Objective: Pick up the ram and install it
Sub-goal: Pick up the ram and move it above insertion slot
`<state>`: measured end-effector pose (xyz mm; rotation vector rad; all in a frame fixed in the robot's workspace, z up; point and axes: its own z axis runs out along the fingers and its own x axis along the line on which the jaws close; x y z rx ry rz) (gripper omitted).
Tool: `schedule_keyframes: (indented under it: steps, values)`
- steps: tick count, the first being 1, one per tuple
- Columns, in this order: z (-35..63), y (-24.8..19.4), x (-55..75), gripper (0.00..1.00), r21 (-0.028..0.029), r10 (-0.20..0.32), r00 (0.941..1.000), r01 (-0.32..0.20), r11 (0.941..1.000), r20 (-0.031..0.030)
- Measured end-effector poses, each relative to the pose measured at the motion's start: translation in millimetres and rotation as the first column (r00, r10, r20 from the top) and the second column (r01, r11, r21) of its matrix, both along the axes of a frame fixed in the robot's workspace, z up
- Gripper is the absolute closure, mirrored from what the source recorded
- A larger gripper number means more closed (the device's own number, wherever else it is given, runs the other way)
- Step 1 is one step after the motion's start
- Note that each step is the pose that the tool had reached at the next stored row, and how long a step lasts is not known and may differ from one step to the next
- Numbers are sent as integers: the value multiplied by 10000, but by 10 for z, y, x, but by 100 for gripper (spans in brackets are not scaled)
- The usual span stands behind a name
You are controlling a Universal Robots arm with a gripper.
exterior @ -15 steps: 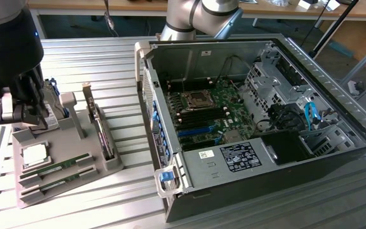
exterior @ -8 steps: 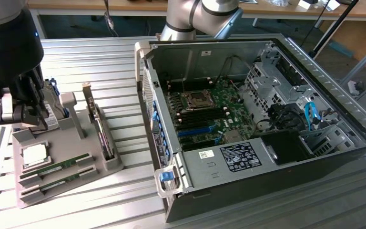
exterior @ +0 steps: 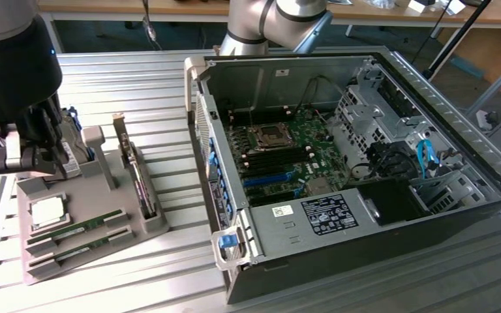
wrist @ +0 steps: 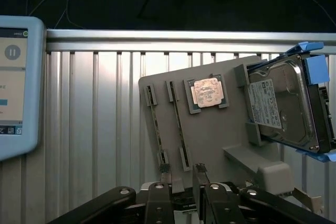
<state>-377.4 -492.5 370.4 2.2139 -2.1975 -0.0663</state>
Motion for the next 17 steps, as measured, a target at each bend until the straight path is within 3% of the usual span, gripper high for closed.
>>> schedule_keyframes:
  steps: [17]
  values:
    - [-142,-59,15,70,0,0,10000,0,10000,0]
